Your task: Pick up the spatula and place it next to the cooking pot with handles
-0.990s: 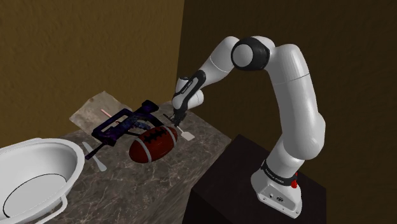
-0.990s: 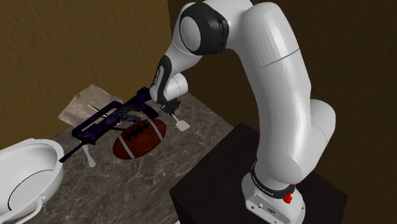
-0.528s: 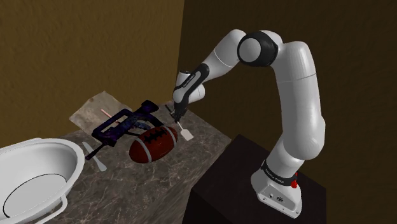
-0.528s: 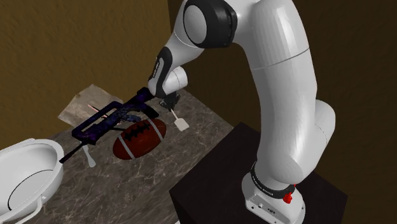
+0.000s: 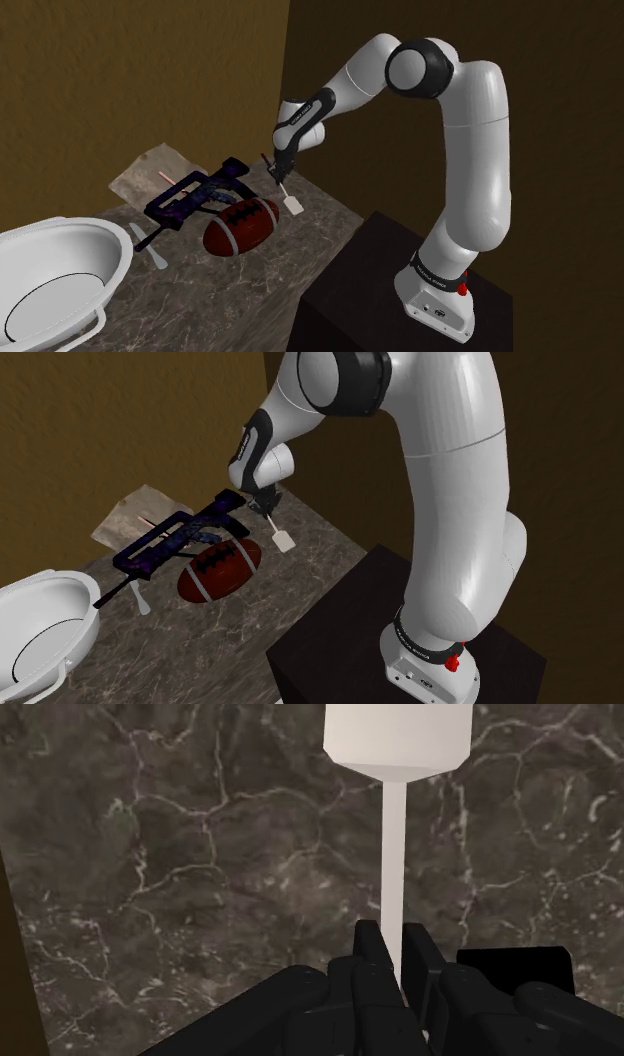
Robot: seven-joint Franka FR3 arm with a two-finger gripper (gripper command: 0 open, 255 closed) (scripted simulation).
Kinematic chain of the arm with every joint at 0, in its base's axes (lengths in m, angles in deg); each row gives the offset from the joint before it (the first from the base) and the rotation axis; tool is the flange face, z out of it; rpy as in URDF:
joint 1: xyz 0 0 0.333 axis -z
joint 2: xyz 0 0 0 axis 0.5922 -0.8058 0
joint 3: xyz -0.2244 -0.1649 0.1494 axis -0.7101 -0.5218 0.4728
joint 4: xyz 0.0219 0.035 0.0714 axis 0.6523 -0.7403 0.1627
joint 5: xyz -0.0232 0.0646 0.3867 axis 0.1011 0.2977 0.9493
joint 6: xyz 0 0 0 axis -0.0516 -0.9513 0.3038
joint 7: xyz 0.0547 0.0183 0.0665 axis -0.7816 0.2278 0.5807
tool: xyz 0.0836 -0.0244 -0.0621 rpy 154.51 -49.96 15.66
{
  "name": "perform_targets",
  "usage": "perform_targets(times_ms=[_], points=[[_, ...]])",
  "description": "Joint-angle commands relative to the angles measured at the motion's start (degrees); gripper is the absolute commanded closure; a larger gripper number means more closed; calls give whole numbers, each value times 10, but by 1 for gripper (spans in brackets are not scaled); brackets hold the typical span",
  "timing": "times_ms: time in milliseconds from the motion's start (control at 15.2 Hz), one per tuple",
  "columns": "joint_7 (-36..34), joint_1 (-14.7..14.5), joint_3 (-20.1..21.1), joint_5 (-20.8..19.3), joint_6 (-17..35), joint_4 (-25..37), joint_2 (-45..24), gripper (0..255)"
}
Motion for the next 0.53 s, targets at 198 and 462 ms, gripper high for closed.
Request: perform_targets(times_ms=[198, 462], points=[[-1, -1, -3, -3, -28, -4, 32, 255], [-3, -3, -5, -7, -52, -4, 56, 255]])
